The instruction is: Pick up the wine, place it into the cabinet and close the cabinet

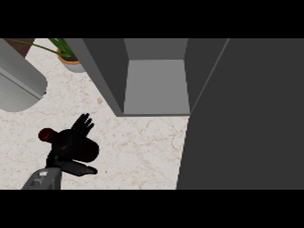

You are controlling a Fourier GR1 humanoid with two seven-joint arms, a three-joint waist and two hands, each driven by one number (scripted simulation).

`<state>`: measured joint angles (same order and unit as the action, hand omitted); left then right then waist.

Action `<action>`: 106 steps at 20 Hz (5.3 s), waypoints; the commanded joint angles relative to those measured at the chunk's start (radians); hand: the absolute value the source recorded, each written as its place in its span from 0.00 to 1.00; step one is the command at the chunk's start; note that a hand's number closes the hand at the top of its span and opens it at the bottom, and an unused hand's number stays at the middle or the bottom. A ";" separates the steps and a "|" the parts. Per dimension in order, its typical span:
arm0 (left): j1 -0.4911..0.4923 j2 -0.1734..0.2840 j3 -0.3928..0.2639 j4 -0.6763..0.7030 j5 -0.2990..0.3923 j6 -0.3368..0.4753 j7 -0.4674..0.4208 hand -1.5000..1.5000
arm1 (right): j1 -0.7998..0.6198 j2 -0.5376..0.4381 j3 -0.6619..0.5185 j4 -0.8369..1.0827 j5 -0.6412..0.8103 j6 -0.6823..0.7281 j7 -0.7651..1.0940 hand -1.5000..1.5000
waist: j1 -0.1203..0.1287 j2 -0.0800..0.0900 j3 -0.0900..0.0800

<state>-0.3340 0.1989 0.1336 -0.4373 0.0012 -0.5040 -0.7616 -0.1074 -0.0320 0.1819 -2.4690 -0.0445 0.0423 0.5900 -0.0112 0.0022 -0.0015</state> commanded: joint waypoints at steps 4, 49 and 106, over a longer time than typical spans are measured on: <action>-0.025 -0.010 0.010 0.033 0.012 -0.049 -0.131 0.00 | 0.056 -0.012 -0.023 -0.022 -0.059 0.041 -0.030 0.00 | 0.000 0.001 0.001; 0.297 -0.199 -0.314 -0.800 0.484 0.419 0.312 1.00 | 0.056 -0.011 -0.119 0.004 -0.117 0.083 -0.046 0.00 | 0.013 -0.005 0.002; -0.584 -0.199 -0.563 0.039 1.147 0.755 0.084 1.00 | 0.070 -0.017 -0.126 0.053 -0.135 0.117 -0.077 0.00 | -0.022 0.004 0.001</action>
<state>-0.8754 -0.0001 -0.4312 -0.4306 1.1288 0.2478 -0.6949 -0.0665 -0.0426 0.0557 -2.3763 -0.1735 0.1575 0.4972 -0.0290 0.0071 -0.0009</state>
